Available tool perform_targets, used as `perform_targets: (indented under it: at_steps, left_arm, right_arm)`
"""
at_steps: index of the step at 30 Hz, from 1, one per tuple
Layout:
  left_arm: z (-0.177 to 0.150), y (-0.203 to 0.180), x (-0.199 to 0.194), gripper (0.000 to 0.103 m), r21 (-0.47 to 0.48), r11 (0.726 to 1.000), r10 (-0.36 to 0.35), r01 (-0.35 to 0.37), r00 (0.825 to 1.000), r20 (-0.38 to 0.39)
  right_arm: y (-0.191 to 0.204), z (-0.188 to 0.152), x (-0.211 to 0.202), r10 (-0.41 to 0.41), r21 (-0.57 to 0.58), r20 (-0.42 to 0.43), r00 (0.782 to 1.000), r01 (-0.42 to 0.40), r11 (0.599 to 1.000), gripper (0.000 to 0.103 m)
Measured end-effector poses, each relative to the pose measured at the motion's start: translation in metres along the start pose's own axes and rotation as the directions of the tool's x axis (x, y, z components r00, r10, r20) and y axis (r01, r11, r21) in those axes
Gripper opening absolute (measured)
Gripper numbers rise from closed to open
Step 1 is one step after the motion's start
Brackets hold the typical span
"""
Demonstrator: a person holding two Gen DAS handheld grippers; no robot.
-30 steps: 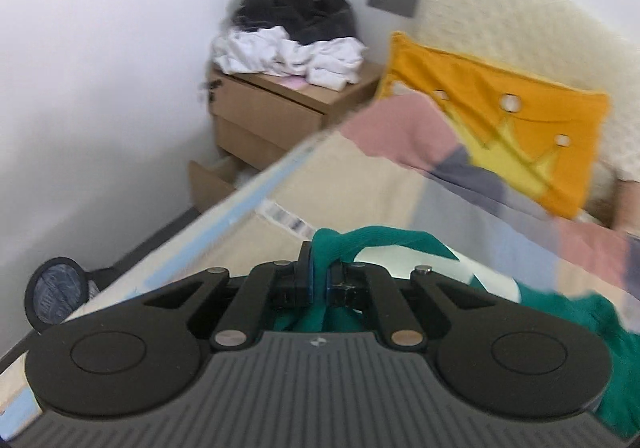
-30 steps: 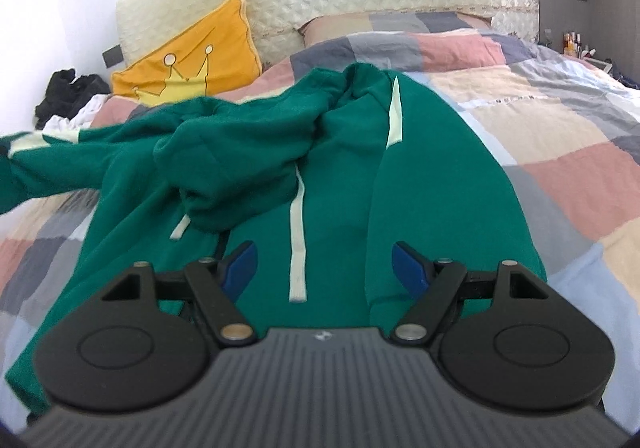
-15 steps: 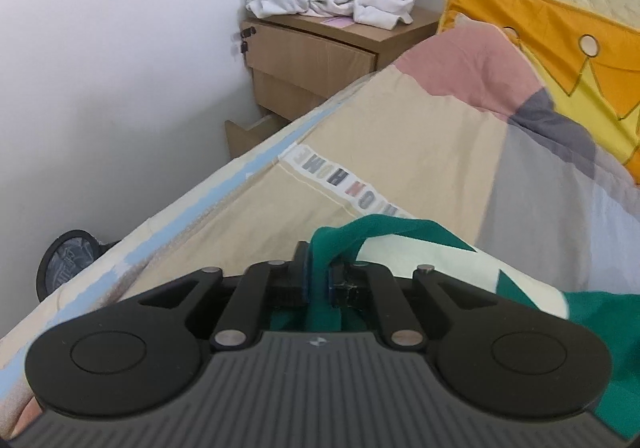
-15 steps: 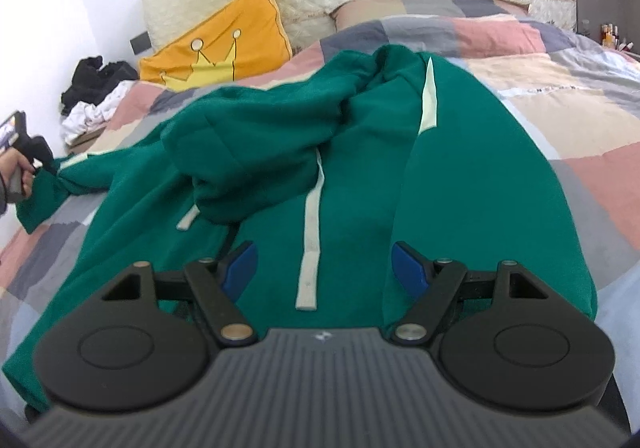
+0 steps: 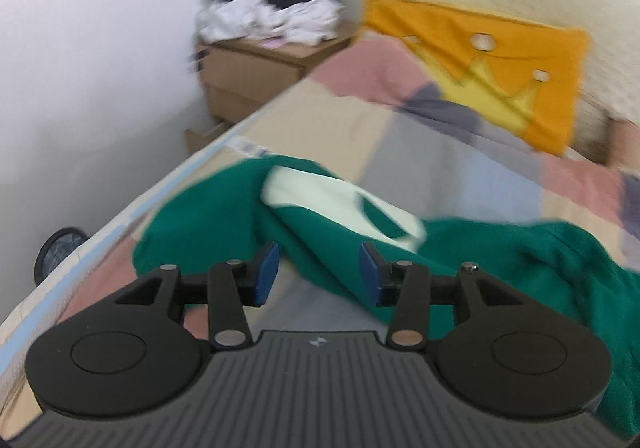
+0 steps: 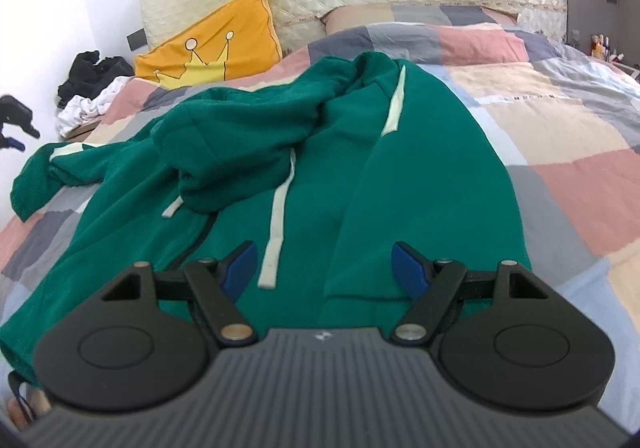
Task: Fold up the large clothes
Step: 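Release the sleeve and smooth the hoodie body flat with the left gripper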
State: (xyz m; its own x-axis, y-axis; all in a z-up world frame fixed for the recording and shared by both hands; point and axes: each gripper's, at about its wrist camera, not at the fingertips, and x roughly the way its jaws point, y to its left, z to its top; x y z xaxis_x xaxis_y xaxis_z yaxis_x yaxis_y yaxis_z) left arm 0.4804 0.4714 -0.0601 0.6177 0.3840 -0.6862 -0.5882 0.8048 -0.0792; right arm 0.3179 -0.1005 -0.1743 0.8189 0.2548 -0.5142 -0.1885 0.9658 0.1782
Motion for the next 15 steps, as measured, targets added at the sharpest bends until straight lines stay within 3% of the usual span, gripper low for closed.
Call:
perform_targets:
  at_steps: [4, 8, 12, 15]
  left_arm:
    - [-0.035, -0.056, -0.046, 0.050, 0.110, 0.989, -0.096, 0.097, 0.995, -0.011]
    - [-0.078, -0.114, -0.090, 0.050, 0.183, 0.962, -0.203, 0.205, 0.979, -0.030]
    - [-0.126, -0.165, -0.125, 0.050, 0.199, 0.925, -0.316, 0.323, 0.946, -0.067]
    - [-0.163, -0.202, -0.150, 0.050, 0.205, 0.887, -0.403, 0.414, 0.910, -0.098]
  right_arm:
    - [-0.011, -0.008, -0.011, 0.030, 0.017, 0.000, 1.000, -0.030, 0.999, 0.075]
    - [-0.020, -0.013, -0.018, 0.024, 0.037, 0.002, 1.000, -0.024, 0.999, 0.075]
    - [-0.023, -0.018, -0.010, -0.009, 0.032, -0.045, 0.999, 0.011, 0.999, 0.074]
    - [-0.028, -0.024, -0.002, -0.020, 0.040, -0.079, 0.997, 0.023, 0.999, 0.067]
